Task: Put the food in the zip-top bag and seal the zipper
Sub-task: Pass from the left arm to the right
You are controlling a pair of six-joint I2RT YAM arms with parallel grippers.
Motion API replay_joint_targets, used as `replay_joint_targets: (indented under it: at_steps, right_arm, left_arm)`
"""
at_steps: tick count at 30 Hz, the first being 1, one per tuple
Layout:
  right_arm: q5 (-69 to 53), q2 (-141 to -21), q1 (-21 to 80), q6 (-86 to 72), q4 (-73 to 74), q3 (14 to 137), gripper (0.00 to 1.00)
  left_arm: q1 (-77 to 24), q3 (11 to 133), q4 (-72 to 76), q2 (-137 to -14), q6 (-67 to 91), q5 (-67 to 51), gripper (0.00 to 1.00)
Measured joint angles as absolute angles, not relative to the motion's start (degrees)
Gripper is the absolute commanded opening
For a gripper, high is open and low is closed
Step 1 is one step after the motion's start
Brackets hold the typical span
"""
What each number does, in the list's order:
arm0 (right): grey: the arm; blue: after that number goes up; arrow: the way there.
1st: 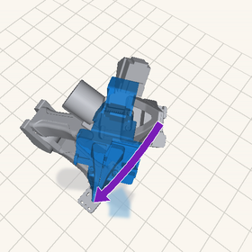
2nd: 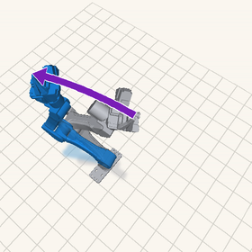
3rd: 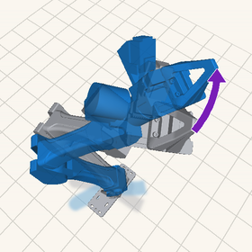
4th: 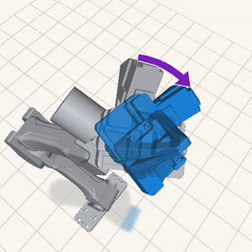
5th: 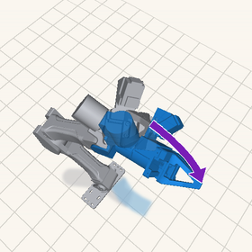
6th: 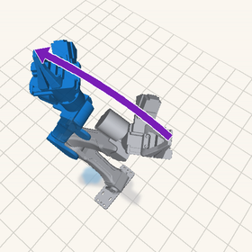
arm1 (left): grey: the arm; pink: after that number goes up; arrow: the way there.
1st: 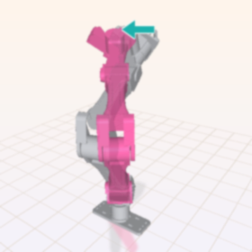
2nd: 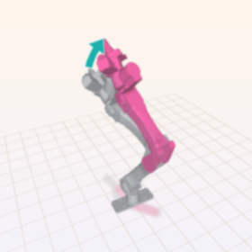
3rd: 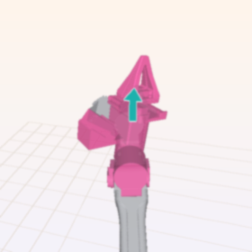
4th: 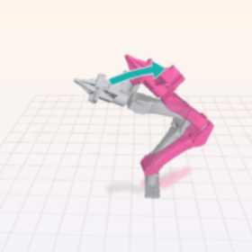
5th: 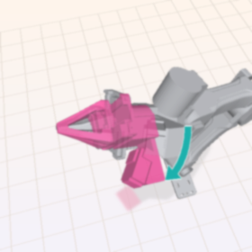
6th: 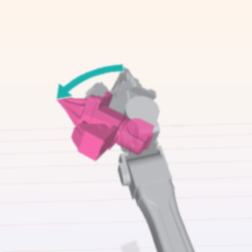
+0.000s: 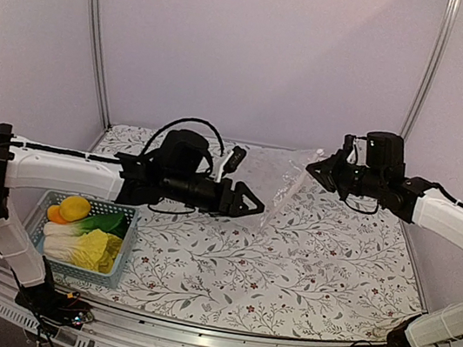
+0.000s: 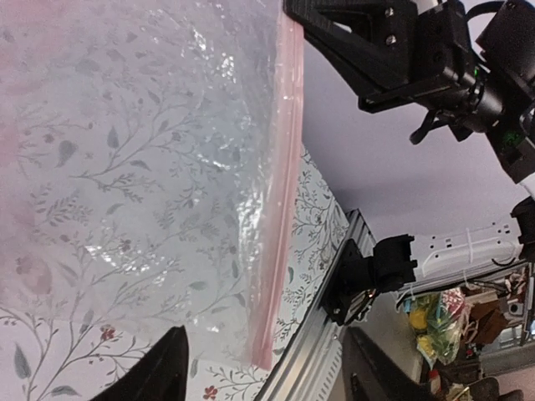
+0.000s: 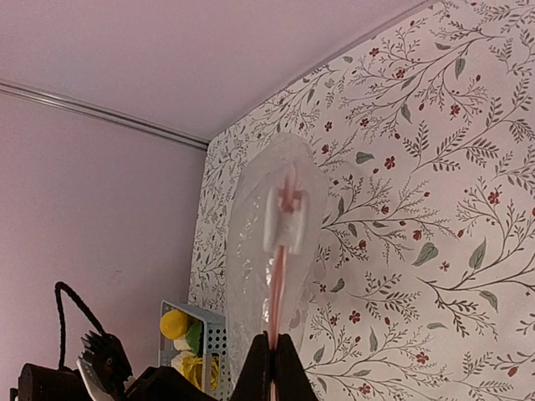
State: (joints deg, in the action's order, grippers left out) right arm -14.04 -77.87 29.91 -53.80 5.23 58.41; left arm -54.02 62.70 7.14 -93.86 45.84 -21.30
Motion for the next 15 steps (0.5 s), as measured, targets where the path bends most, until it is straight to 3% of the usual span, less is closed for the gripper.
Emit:
replay_joint_targets:
  at_steps: [5,15]
  right_arm:
    - [-18.0,-77.3,31.4,-44.4,12.7,65.4,0.0]
    - [-27.7,-72.2,34.3,-22.7,32.5,80.6,0.0]
  left_arm:
    - [-54.0,66.5,-6.2,-86.0,37.5,-14.4,0.9]
    - [-51.7,86.9,-26.5,-80.1,20.4,-14.7,0.98]
